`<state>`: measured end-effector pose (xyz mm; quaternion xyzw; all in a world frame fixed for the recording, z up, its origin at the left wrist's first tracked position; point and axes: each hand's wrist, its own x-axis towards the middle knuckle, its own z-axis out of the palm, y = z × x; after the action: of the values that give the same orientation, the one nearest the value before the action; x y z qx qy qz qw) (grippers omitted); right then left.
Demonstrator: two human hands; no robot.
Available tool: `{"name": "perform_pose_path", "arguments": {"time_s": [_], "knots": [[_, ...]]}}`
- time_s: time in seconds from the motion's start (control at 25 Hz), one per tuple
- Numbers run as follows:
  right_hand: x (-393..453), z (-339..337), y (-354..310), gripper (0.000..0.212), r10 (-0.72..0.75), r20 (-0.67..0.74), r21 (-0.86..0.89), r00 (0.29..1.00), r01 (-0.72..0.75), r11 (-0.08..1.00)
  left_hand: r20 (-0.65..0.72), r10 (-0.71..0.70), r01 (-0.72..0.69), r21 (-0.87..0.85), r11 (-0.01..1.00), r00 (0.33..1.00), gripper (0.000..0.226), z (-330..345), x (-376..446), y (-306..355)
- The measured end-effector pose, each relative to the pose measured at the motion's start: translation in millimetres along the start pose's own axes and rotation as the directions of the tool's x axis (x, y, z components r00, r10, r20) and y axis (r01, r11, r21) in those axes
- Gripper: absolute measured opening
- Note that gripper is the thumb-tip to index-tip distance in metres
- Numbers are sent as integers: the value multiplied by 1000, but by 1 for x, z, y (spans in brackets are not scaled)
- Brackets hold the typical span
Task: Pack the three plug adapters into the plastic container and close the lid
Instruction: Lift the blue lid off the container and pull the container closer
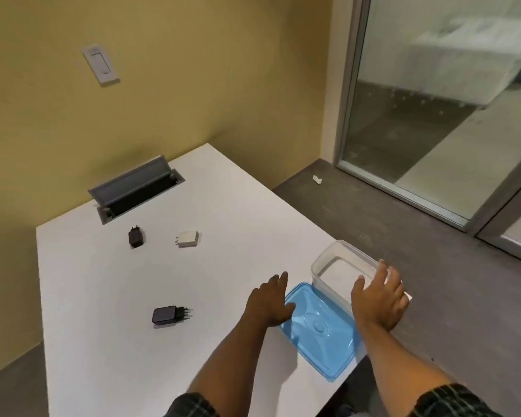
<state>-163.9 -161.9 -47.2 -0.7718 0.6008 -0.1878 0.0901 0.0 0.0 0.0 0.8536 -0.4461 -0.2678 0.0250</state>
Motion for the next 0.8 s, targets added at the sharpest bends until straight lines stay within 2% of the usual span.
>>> {"name": "perform_pose_path", "arguments": {"time_s": [0.12, 0.2, 0.48, 0.8], "knots": [[1, -4, 18, 73, 296, 95, 75, 951, -303, 950, 49, -31, 36, -107, 994, 998, 86, 1, 20, 15], [-4, -1, 32, 72, 354, 159, 87, 922, -370, 925, 81, -34, 46, -160, 986, 996, 86, 4, 33, 25], [10, 15, 51, 50, 382, 287, 69, 879, -416, 907, 119, 13, 17, -253, 967, 993, 89, 20, 64, 52], [28, 26, 46, 34, 413, 248, 188, 876, -462, 867, 77, -15, 43, -372, 927, 997, 93, 18, 81, 59]]}}
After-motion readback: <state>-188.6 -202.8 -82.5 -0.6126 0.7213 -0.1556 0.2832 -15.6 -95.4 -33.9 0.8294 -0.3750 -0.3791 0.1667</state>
